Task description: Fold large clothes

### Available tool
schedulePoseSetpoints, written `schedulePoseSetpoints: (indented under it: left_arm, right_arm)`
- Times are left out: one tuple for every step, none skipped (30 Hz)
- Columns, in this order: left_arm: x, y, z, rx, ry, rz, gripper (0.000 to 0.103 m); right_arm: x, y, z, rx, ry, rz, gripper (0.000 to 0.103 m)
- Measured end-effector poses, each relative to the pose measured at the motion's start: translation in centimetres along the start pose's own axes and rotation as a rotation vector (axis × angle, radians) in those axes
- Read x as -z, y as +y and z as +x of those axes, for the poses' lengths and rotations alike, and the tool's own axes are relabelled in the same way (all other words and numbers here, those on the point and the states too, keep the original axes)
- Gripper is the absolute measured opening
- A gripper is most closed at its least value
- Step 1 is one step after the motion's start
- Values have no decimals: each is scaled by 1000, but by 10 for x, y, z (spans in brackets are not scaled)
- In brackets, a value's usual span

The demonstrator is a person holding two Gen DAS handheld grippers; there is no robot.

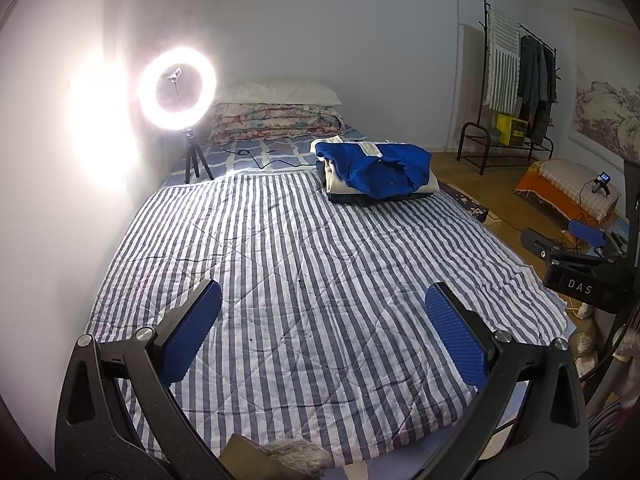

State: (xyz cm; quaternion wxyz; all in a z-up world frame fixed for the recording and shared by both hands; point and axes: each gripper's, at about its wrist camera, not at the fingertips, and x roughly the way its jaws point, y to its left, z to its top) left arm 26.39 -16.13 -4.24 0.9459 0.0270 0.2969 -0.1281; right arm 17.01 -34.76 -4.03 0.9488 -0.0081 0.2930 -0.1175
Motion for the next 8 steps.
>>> schedulePoseSetpoints:
  left_arm:
    - [0, -1, 0, -6, 0, 2, 103]
    - [1, -1, 0, -11, -1, 4, 103]
    - [1, -2, 0, -13, -4, 8, 103]
    - [2, -2, 0, -18, -8, 12, 103]
    - [2, -3, 0, -21, -12, 15, 103]
    - [3, -3, 0, -25, -13, 14, 103]
    - [4, -2, 1, -26, -13, 12, 103]
    - [4, -2, 1, -25, -12, 9, 103]
  right_arm:
    - [0, 0, 0, -1, 0, -3, 103]
    - [0, 0, 1, -2, 1, -4, 103]
    - [0, -1, 1, -2, 1, -6, 103]
    - [0, -1, 1, -3, 1, -5, 103]
    - [0, -1, 1, -3, 3, -5, 103]
    - [0, -2, 1, -3, 3, -4, 103]
    - [0, -2, 2, -5, 3, -5, 103]
    - [0, -3, 3, -6, 3, -4, 103]
